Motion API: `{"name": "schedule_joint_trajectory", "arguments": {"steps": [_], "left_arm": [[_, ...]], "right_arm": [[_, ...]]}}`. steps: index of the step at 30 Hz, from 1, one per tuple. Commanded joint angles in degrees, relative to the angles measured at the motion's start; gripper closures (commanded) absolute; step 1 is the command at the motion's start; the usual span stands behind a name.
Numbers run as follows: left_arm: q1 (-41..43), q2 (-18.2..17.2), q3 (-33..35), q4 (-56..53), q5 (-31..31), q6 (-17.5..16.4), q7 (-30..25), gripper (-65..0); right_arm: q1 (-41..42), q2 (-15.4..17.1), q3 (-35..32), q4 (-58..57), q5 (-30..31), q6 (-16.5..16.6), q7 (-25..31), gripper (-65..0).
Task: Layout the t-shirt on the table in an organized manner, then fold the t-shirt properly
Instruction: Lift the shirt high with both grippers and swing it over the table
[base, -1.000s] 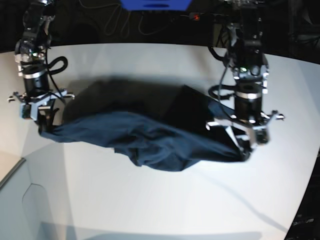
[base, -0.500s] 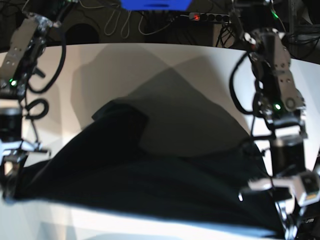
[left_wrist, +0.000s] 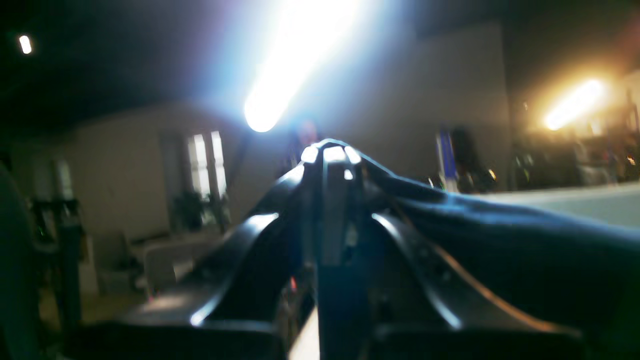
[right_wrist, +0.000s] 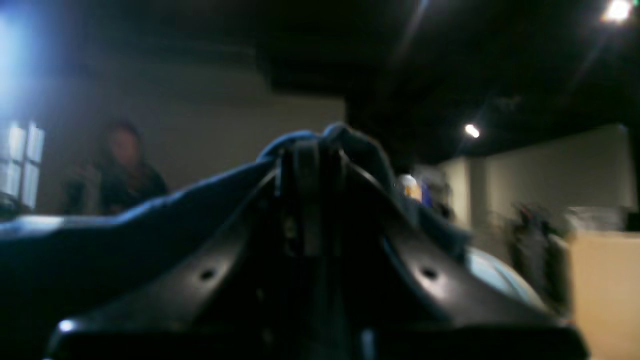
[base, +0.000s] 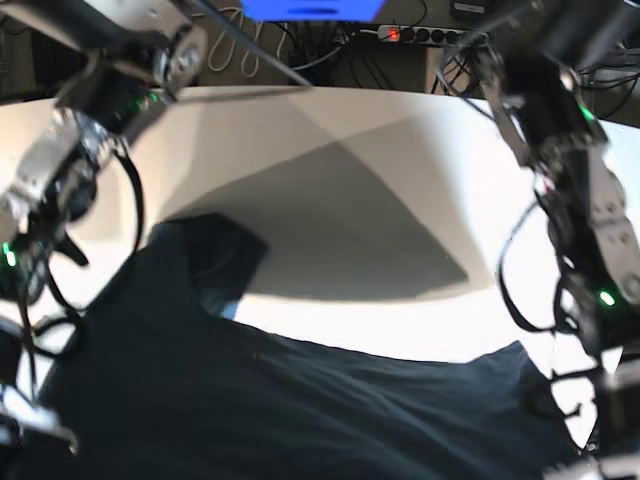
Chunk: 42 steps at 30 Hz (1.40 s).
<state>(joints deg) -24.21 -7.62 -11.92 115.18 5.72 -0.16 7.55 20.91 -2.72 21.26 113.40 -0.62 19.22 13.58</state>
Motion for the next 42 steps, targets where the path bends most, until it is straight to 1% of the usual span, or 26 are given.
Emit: {"name": "schedule_joint_trajectory", "arguments": {"steps": [1, 6, 9, 12, 15, 18, 23, 29, 33, 38, 39, 40, 41, 42], "left_arm": [[-2.8, -1.0, -0.2, 0.9, 0.1, 0.5, -1.2, 0.0], [-6.2, -5.3, 0.0, 0.9, 0.1, 0.5, -1.1, 0.0], [-6.4, -6.7, -0.2, 0.9, 0.1, 0.5, -1.1, 0.0], [-4.7, -6.6, -0.4, 0.8, 0.1, 0.5, -1.1, 0.0], [-1.1, -5.9, -2.9, 0.5, -0.2, 0.5, -1.1, 0.0], [1.4, -3.9, -3.6, -0.3, 0.1, 0.3, -1.1, 0.0], [4.5, -3.9, -5.3, -5.9, -0.1, 0.3, -1.4, 0.0], [3.2, -3.9, -5.4, -20.0, -0.1, 0.4, -1.4, 0.0], [1.5, -3.9, -5.3, -28.9, -0.2, 0.4, -1.4, 0.0], [-1.9, -3.9, -5.3, -36.7, 0.0, 0.4, -1.4, -0.1], [-2.5, -3.9, -5.3, -38.0, 0.0, 0.4, -1.4, -0.2], [-3.0, -3.9, -5.3, -39.6, 0.1, 0.4, -1.1, -1.7], [-3.3, -3.9, -5.2, -40.8, 0.1, 0.4, -1.0, -4.4], [-3.4, -3.7, -5.2, -41.8, 0.1, 0.4, -1.0, -9.0]], "right_arm": [[2.3, -0.3, -1.0, 1.0, 0.6, -0.2, 1.7, 0.0], [6.5, -1.5, -4.6, 1.0, 0.6, -0.5, 1.8, 0.0], [7.7, -2.1, -4.9, 0.8, 0.6, -0.5, 1.8, 0.0], [8.4, -2.1, -4.9, 0.2, 0.5, -0.5, 1.3, 0.0], [8.1, -2.1, -4.9, -4.0, 0.5, -0.5, 1.3, 0.0], [8.1, -1.8, -4.6, -11.3, 0.5, -0.5, 1.8, 0.0], [9.3, -1.6, -4.7, -25.8, 0.5, -0.5, 1.8, 0.0], [14.7, 1.4, -4.9, -45.3, 0.5, -0.5, 1.8, 0.0], [18.9, 2.7, -4.9, -58.1, 0.4, -0.5, 1.8, 0.0], [23.5, 4.7, -4.9, -69.7, 0.3, -0.5, 1.5, 0.0], [24.3, 4.8, -4.9, -71.5, 0.3, -0.5, 1.4, -0.7], [25.0, 4.9, -5.0, -73.4, 0.2, -0.5, 1.3, -4.0], [25.5, 4.9, -5.0, -74.9, 0.2, -0.5, 1.3, -8.1], [25.5, 5.2, -5.0, -75.7, 0.2, -0.5, 1.3, -13.5]]}}
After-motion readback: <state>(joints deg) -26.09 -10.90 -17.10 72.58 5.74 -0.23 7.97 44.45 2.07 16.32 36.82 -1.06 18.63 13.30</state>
